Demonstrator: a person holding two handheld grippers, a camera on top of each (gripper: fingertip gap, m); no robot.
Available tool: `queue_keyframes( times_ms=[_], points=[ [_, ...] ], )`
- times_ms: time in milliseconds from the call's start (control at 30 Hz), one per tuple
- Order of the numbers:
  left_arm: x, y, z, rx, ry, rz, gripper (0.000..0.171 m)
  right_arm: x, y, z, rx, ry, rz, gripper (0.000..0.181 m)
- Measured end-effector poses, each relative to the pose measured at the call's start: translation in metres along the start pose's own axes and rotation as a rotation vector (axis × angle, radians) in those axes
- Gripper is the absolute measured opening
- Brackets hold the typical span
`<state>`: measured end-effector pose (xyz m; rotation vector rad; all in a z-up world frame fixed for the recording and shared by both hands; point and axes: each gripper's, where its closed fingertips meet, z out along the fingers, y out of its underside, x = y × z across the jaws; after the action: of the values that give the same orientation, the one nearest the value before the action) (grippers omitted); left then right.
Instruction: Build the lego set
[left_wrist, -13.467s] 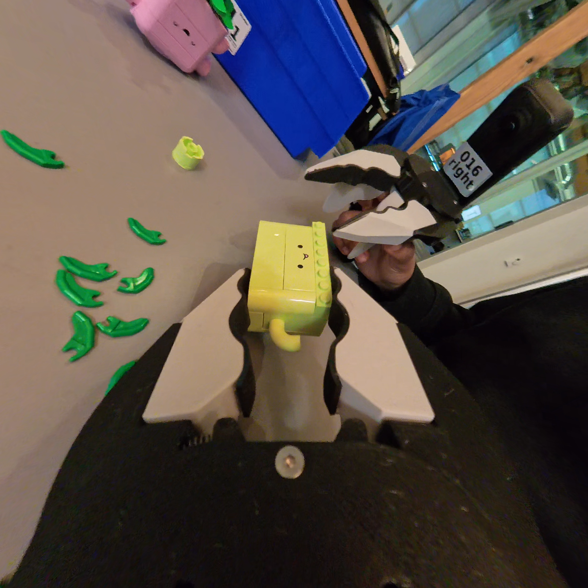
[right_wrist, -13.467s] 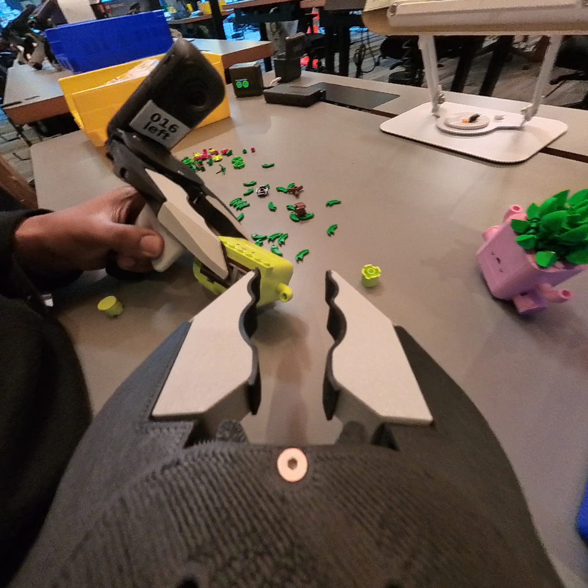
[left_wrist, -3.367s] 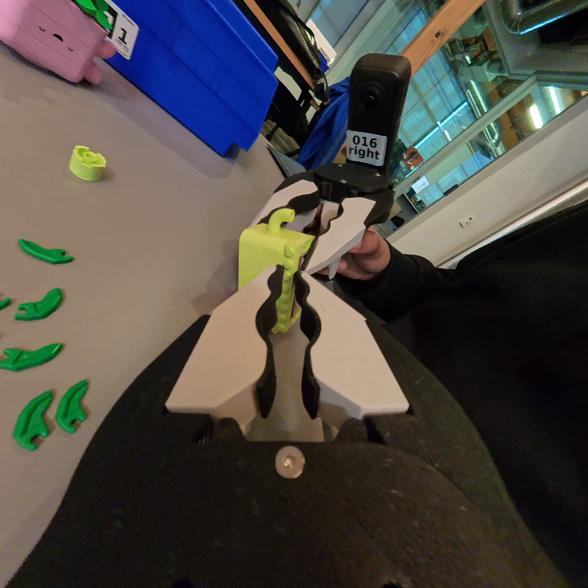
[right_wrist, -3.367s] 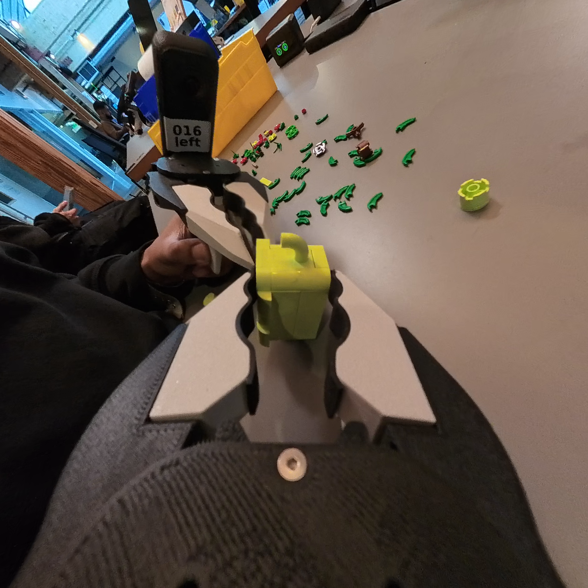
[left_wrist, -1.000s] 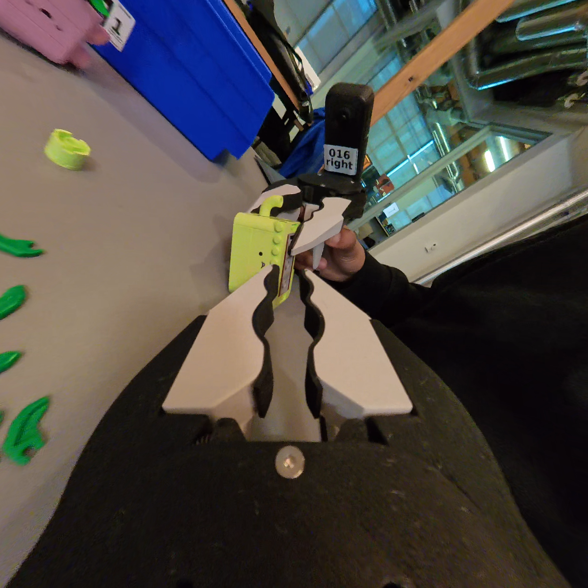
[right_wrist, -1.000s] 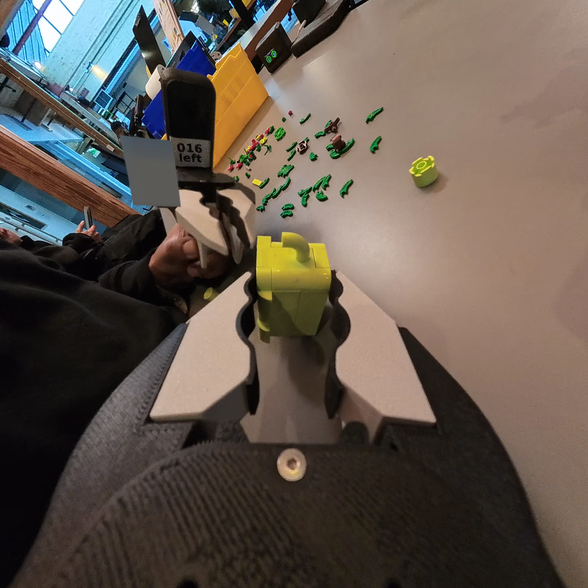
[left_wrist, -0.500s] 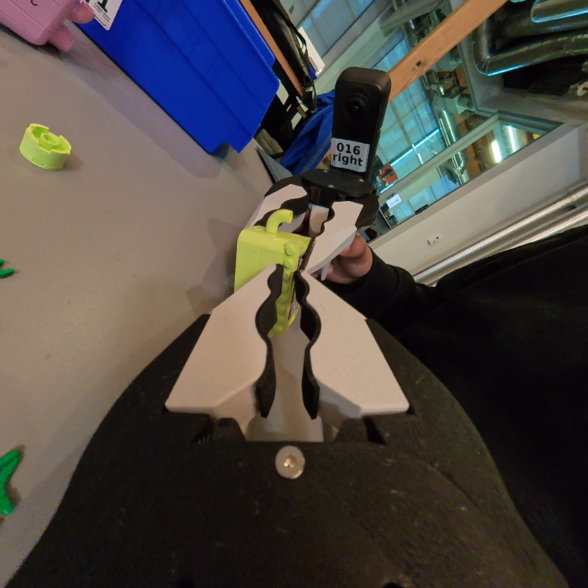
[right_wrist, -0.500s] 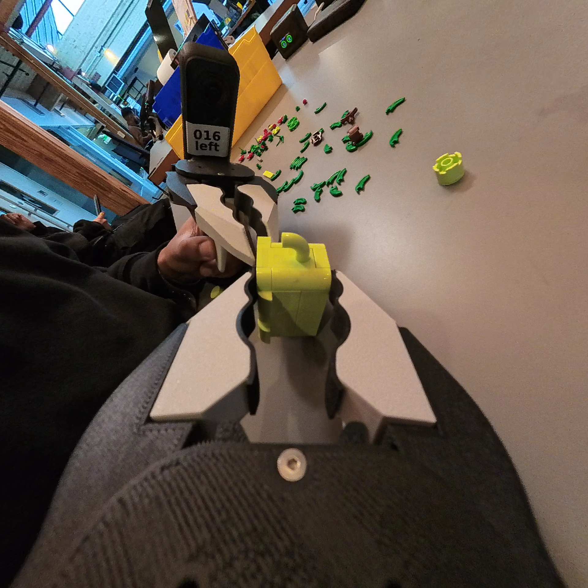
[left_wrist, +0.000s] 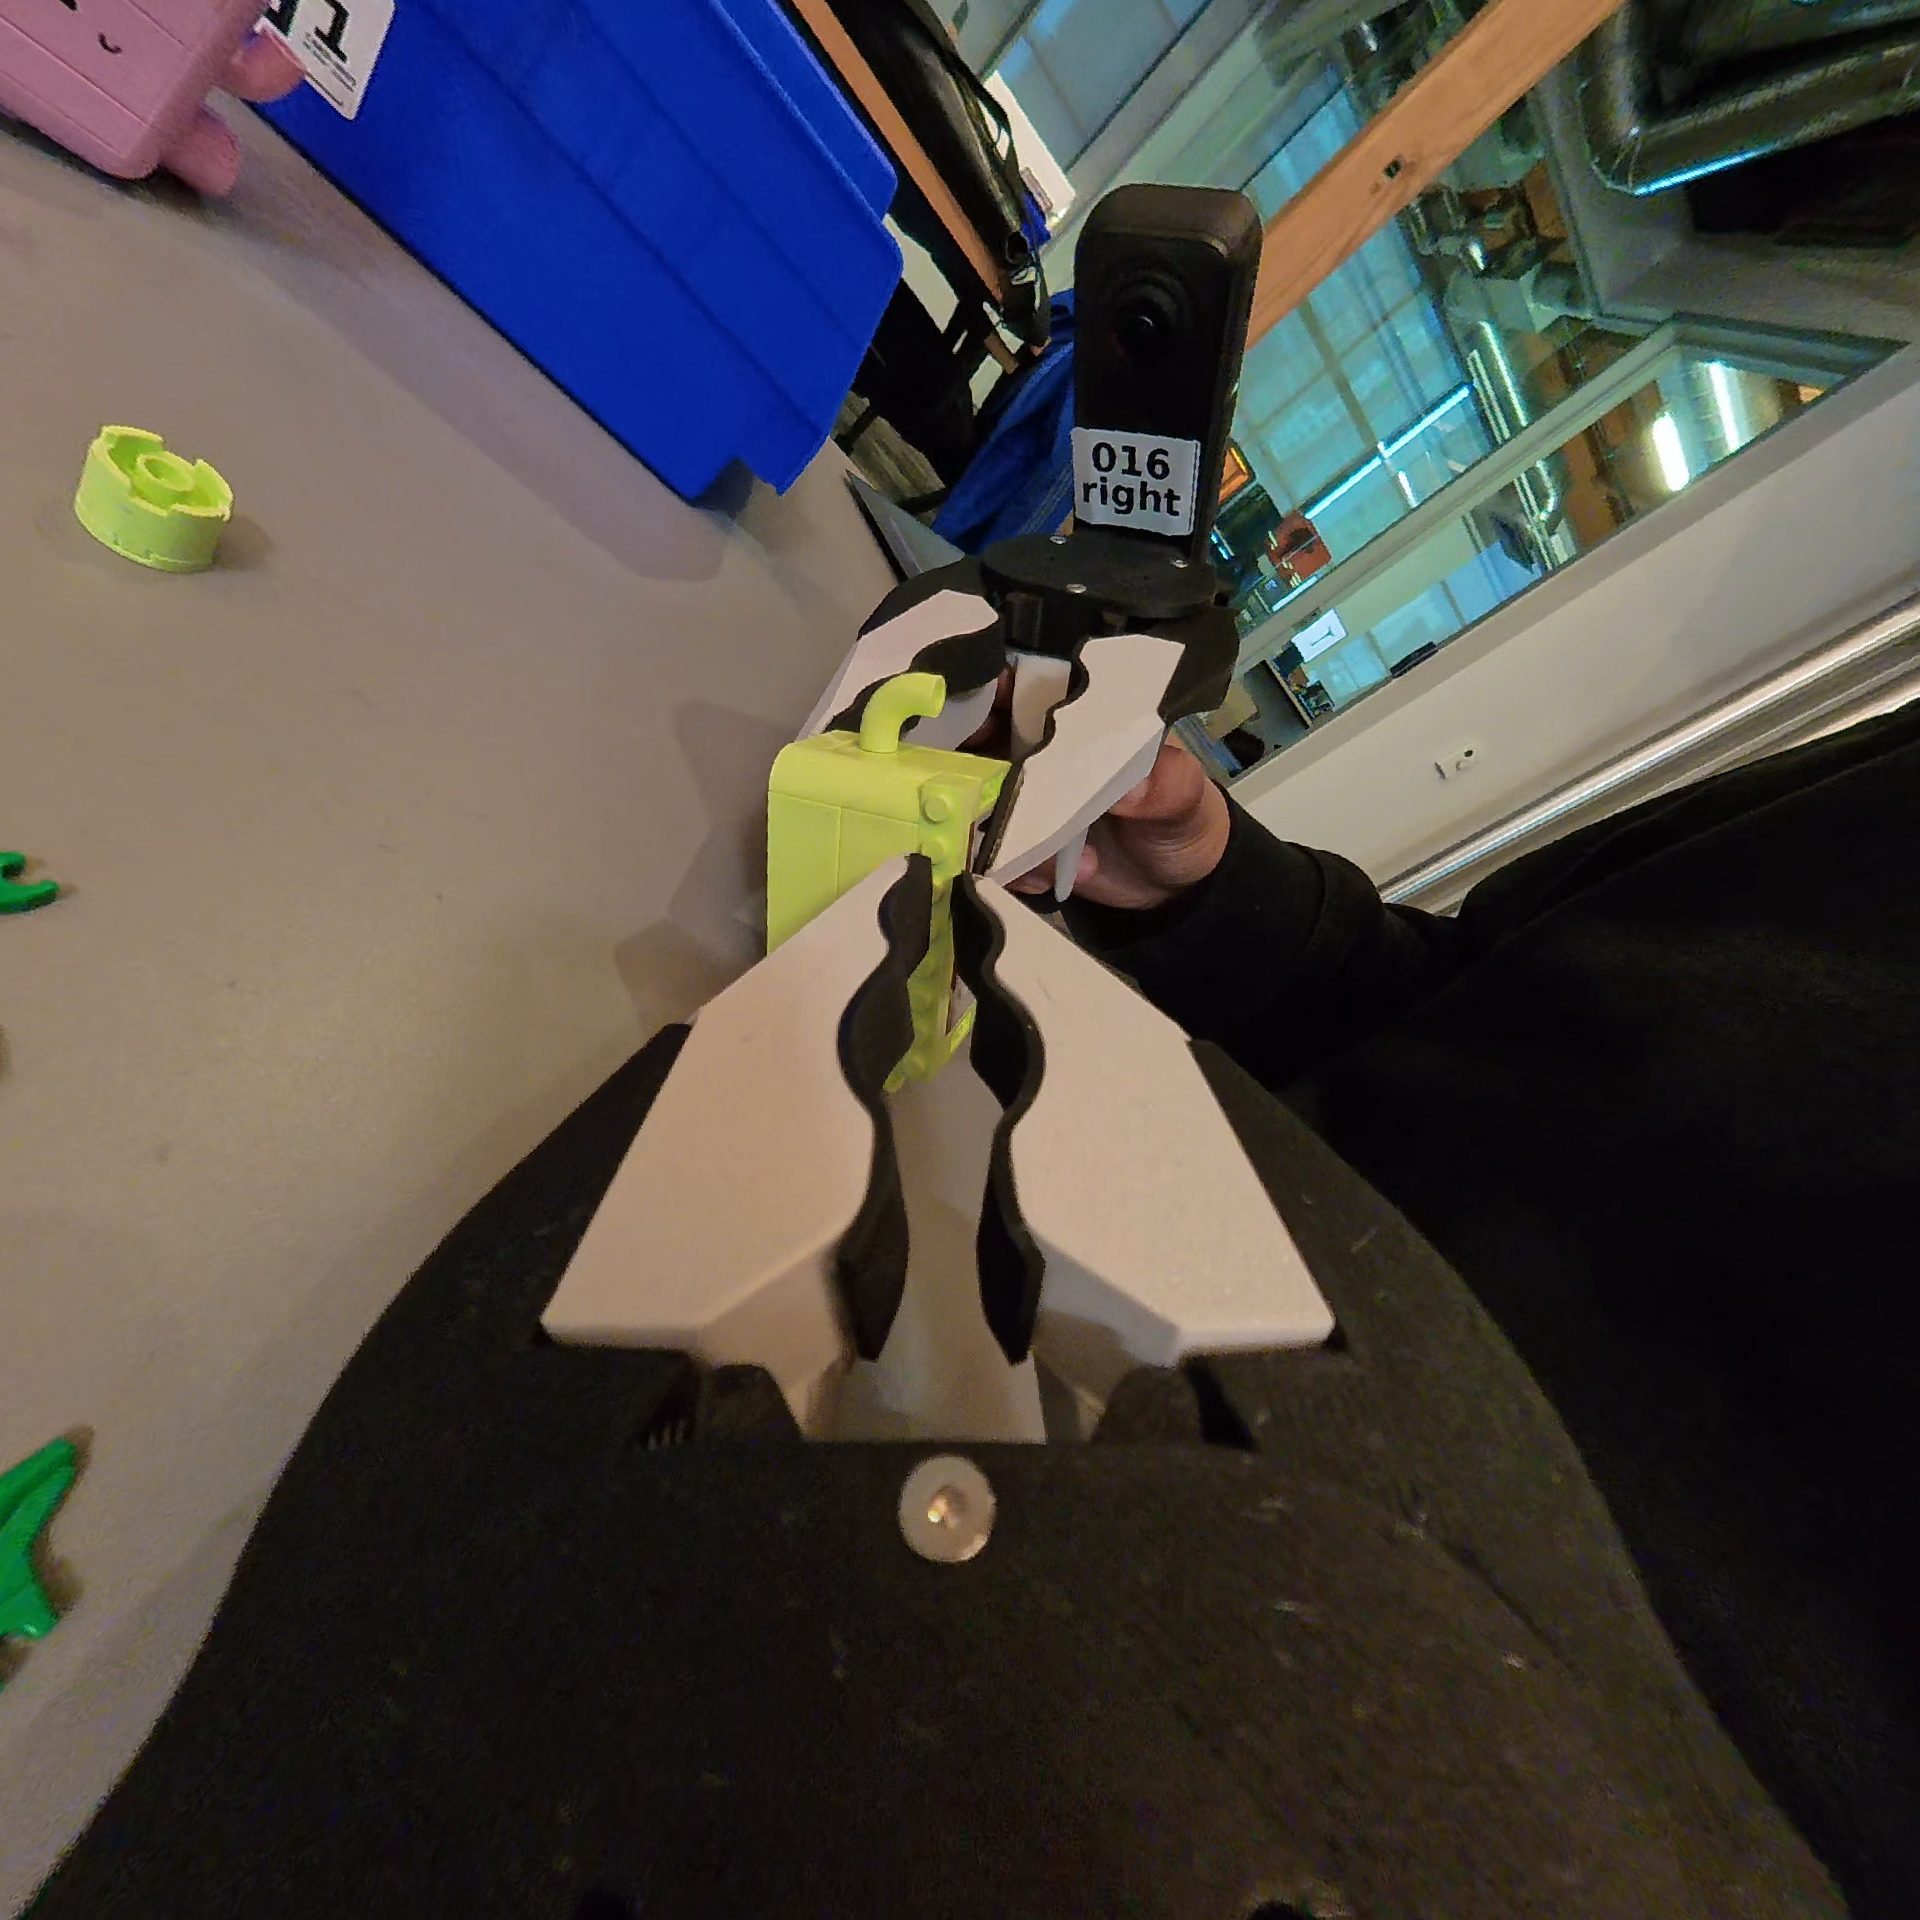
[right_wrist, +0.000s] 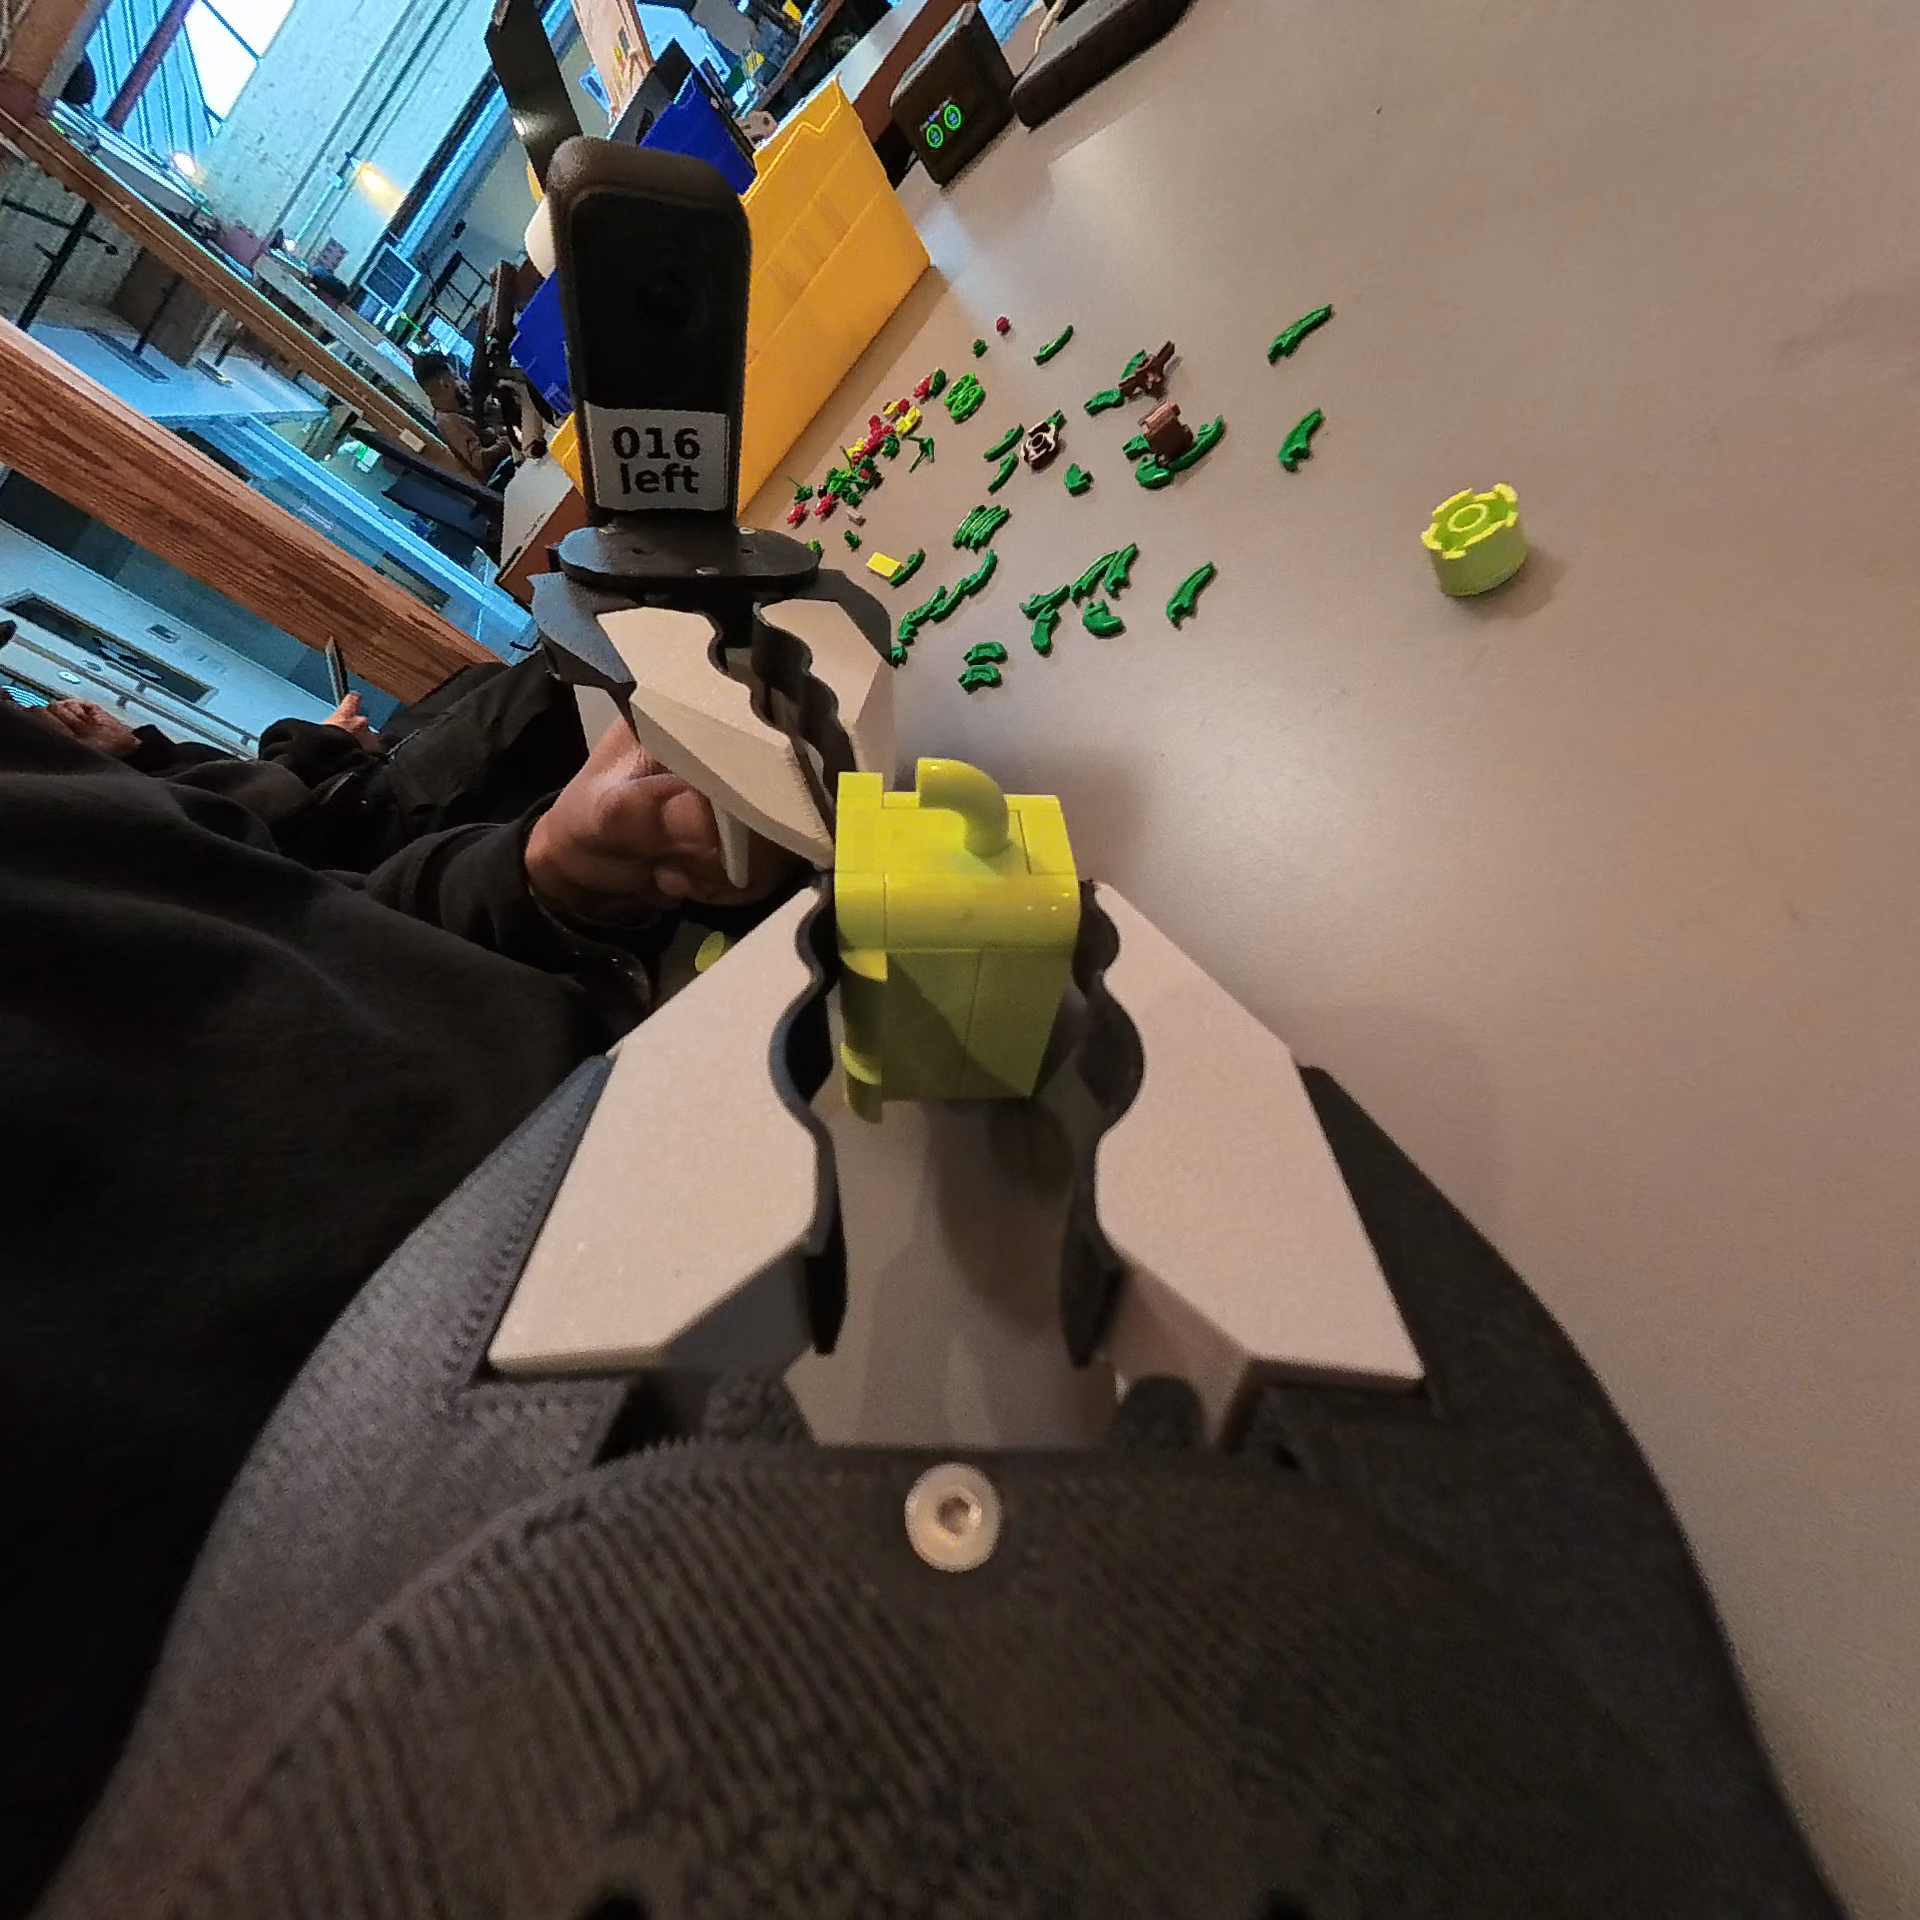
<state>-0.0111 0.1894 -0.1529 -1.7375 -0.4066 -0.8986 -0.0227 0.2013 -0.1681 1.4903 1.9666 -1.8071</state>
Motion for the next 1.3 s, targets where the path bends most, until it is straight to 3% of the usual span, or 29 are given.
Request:
queue_keyframes(
  times_ms=[167,233,400,533,733,933,1300],
  points=[
    [-0.001,0.000,-0.001,0.000,-0.007,-0.011,0.000,0.001,0.000,-0.001,0.003,-0.003,0.010,0.045],
    [-0.011,-0.002,-0.010,0.009,-0.072,-0.001,0.000,0.002,-0.004,-0.008,0.037,-0.021,0.037,0.044],
    [-0.007,-0.005,-0.018,0.032,-0.022,-0.013,0.000,0.008,-0.004,-0.016,0.041,-0.009,0.048,0.044],
    [0.002,-0.004,-0.009,0.033,0.047,-0.051,0.008,0.008,-0.002,-0.013,0.022,0.011,0.031,0.044],
    [-0.003,-0.001,0.006,0.016,0.002,-0.073,0.016,0.007,-0.002,-0.010,0.019,0.010,0.028,0.044],
    [-0.004,0.011,0.010,-0.066,-0.006,-0.101,0.006,0.006,-0.002,-0.009,0.024,-0.001,0.038,0.044],
    [-0.003,0.009,0.008,-0.043,0.008,-0.103,0.010,0.005,-0.001,-0.007,0.012,-0.009,0.036,0.045]
  ],
)
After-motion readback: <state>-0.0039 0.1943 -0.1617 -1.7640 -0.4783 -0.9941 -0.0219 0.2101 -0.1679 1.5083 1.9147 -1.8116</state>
